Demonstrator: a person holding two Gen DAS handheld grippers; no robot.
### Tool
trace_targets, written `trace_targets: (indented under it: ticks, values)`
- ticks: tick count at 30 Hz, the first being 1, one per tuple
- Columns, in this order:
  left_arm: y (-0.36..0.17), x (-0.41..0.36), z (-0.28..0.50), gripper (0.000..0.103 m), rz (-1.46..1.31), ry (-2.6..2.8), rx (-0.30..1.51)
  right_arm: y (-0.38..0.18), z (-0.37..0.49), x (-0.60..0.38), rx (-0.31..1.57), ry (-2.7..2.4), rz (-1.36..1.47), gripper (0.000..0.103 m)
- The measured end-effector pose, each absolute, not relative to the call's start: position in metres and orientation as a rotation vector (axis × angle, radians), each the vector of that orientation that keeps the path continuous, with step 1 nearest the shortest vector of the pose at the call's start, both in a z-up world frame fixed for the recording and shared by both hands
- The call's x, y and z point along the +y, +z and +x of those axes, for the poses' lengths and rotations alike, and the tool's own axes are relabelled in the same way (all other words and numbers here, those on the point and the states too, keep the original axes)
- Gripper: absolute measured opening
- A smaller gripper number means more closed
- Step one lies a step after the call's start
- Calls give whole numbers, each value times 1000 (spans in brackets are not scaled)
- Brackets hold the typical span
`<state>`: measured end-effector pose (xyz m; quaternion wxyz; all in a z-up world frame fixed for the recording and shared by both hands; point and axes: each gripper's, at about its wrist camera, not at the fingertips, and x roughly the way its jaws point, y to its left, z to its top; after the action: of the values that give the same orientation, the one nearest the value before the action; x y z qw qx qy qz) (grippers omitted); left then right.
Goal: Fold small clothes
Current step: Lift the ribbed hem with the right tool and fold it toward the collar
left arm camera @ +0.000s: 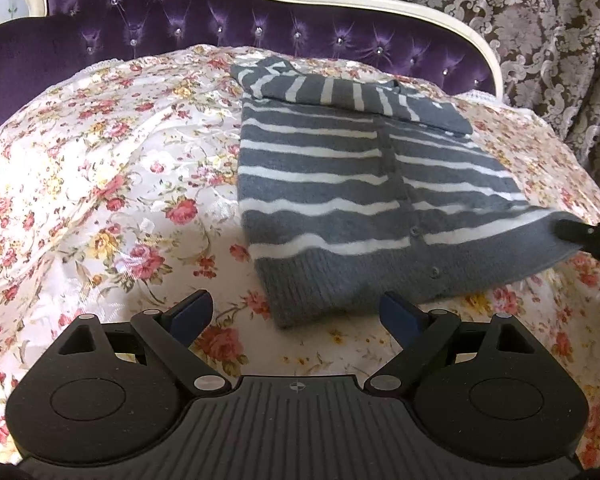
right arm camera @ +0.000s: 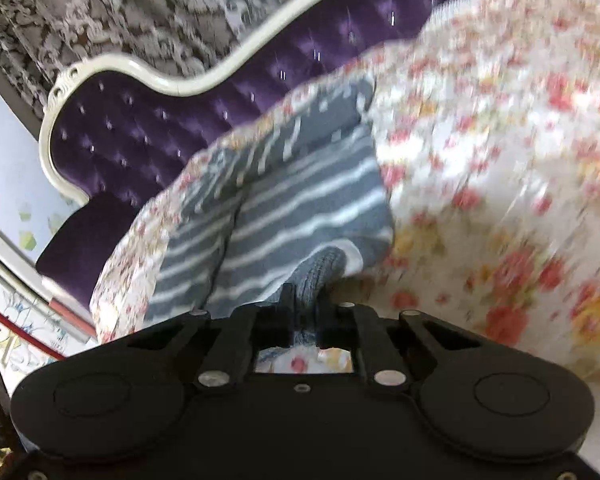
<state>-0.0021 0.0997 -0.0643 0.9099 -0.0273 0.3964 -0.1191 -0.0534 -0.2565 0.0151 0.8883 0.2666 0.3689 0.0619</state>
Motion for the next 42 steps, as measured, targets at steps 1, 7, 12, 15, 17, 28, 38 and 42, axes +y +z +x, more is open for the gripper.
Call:
trace_targets:
  ticks: [1, 7, 12, 15, 17, 28, 38, 42]
  values:
    - [-64, 101, -1, 91, -65, -245, 815, 16, -53, -258, 774, 122, 547, 17]
    - [-65, 103, 10, 91, -129, -255, 828, 8, -53, -258, 808, 112, 545, 17]
    - [-72, 102, 20, 75, -173, -302, 863, 7, -54, -257, 814, 119, 533, 17]
    - [-73, 100, 25, 68, -173, -299, 866, 7, -54, -257, 813, 123, 532, 17]
    - [-72, 100, 26, 59, -188, -301, 866, 7, -54, -257, 813, 125, 534, 17]
    - [-74, 114, 27, 10, -330, -296, 828, 10, -53, -257, 801, 151, 531, 17]
    - [-1, 124, 51, 9, -378, -349, 630, 57, -23, -260, 667, 226, 514, 17]
    - [28, 121, 78, 9, -407, -382, 582, 77, 6, -262, 624, 264, 524, 17]
